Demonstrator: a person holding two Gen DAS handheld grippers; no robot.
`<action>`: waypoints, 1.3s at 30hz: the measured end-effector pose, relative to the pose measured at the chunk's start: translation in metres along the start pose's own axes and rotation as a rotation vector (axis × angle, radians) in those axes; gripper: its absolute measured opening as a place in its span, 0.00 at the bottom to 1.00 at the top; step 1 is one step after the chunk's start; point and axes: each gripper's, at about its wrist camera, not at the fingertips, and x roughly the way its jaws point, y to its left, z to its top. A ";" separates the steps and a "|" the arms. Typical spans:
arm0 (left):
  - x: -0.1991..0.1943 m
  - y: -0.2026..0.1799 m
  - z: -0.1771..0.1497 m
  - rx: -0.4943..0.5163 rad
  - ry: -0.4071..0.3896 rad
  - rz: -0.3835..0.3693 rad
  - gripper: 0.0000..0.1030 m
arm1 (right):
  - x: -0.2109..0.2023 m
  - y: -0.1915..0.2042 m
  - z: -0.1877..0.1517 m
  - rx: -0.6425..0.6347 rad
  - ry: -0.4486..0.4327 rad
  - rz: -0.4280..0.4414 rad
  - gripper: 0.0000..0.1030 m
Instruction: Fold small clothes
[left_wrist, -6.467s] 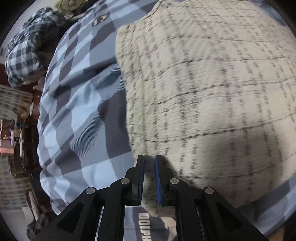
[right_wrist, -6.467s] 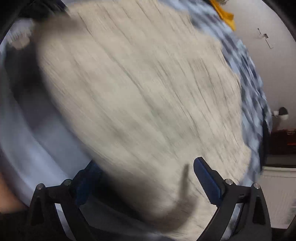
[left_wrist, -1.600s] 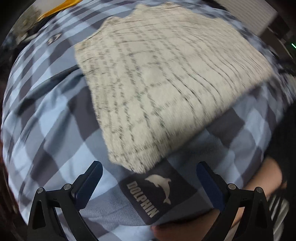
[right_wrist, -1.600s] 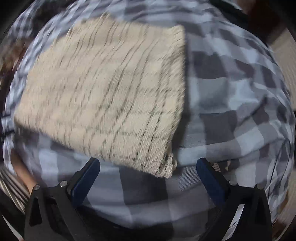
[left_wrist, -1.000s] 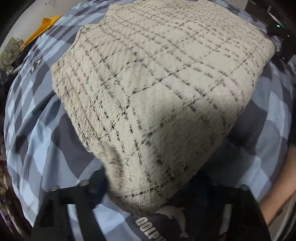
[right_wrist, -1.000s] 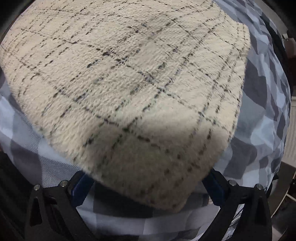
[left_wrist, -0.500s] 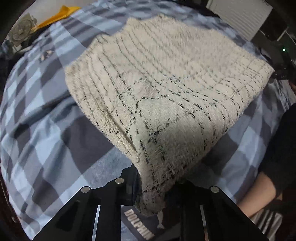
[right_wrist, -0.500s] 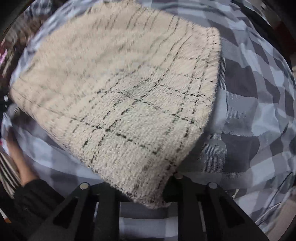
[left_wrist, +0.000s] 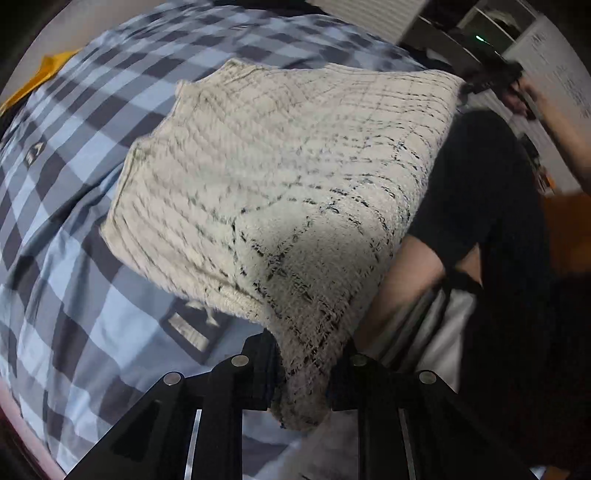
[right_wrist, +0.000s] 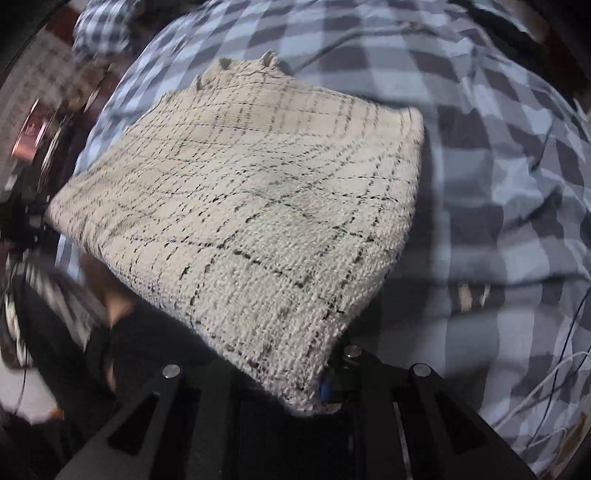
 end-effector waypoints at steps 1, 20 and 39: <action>0.002 0.006 0.002 -0.033 0.004 0.033 0.18 | 0.002 0.003 -0.005 -0.009 0.023 0.013 0.12; 0.073 0.228 0.102 -0.858 -0.260 -0.038 0.19 | 0.015 -0.082 0.173 0.338 -0.071 0.231 0.12; -0.023 0.172 0.077 -0.914 -0.344 0.377 0.99 | -0.044 -0.102 0.098 0.788 -0.403 0.044 0.81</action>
